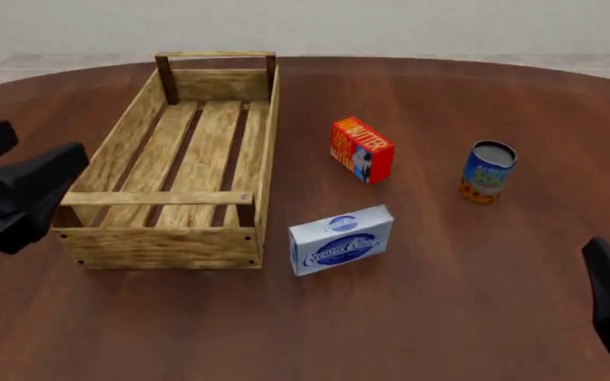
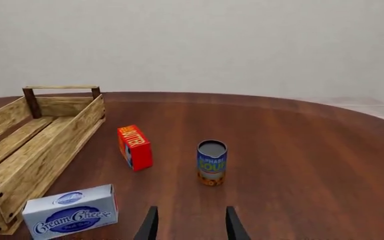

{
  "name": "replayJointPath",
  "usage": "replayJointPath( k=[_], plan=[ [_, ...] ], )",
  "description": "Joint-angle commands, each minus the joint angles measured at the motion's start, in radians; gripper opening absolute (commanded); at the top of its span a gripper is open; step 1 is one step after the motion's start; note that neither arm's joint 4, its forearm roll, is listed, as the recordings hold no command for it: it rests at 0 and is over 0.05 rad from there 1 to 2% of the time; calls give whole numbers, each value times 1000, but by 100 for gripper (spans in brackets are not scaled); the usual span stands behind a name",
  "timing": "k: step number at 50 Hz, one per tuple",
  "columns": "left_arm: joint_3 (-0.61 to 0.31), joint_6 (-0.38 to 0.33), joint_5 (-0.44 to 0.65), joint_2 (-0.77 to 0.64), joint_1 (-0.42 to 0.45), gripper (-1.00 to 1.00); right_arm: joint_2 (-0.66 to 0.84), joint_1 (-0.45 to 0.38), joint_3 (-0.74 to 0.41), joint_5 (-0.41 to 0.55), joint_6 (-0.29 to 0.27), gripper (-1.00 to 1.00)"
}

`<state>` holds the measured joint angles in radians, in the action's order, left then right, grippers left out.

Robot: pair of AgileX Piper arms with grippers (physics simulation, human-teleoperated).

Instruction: Pick up the cream cheese and put it in the tray.

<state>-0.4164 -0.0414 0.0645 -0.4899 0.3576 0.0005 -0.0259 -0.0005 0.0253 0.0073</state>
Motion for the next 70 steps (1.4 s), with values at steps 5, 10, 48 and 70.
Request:
replayJointPath(
  k=[5,10,48,70],
  plan=[
    [-112,-5,-18,-174,119,100,0,-15,0,7,3,100],
    [-165,-11,-16,-234,147,100,0,-18,0,10,3,100],
    [-469,-71,81,-649,368,100,-1,-27,0,27,17,100],
    [-589,-147,155,-832,425,100,-1,-27,0,27,17,100]
  ],
)
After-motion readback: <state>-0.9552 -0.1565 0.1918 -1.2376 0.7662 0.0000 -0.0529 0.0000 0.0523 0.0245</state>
